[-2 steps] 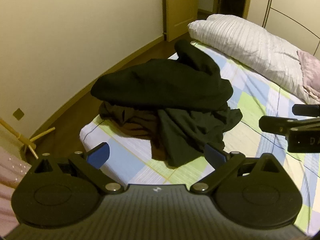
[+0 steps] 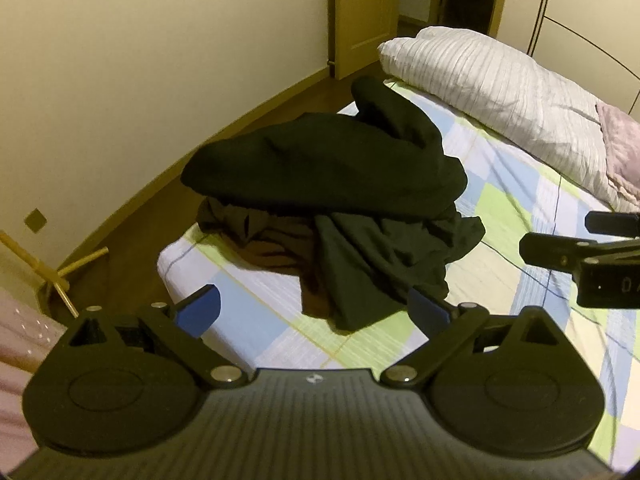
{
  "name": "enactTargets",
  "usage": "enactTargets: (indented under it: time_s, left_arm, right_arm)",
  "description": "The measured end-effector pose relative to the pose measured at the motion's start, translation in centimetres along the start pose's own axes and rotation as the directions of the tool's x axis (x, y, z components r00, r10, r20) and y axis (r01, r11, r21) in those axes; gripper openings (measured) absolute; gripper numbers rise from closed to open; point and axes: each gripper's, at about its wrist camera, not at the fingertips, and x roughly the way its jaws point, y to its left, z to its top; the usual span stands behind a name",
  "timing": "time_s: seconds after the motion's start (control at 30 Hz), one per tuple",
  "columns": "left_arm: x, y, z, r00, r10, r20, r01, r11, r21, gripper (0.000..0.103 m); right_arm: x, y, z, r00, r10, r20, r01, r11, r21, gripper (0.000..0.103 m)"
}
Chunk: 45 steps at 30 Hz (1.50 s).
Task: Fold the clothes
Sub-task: 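Approach the crumpled black jacket on the bed with both tools open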
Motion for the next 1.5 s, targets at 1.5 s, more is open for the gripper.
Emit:
enactTargets:
  time_s: [1.5]
  left_arm:
    - [0.9, -0.1, 0.1, 0.998, 0.051, -0.041, -0.049, 0.998, 0.045, 0.097]
  right_arm:
    - [0.9, -0.3, -0.3, 1.0, -0.003, -0.02, 0.003, 1.0, -0.011, 0.101]
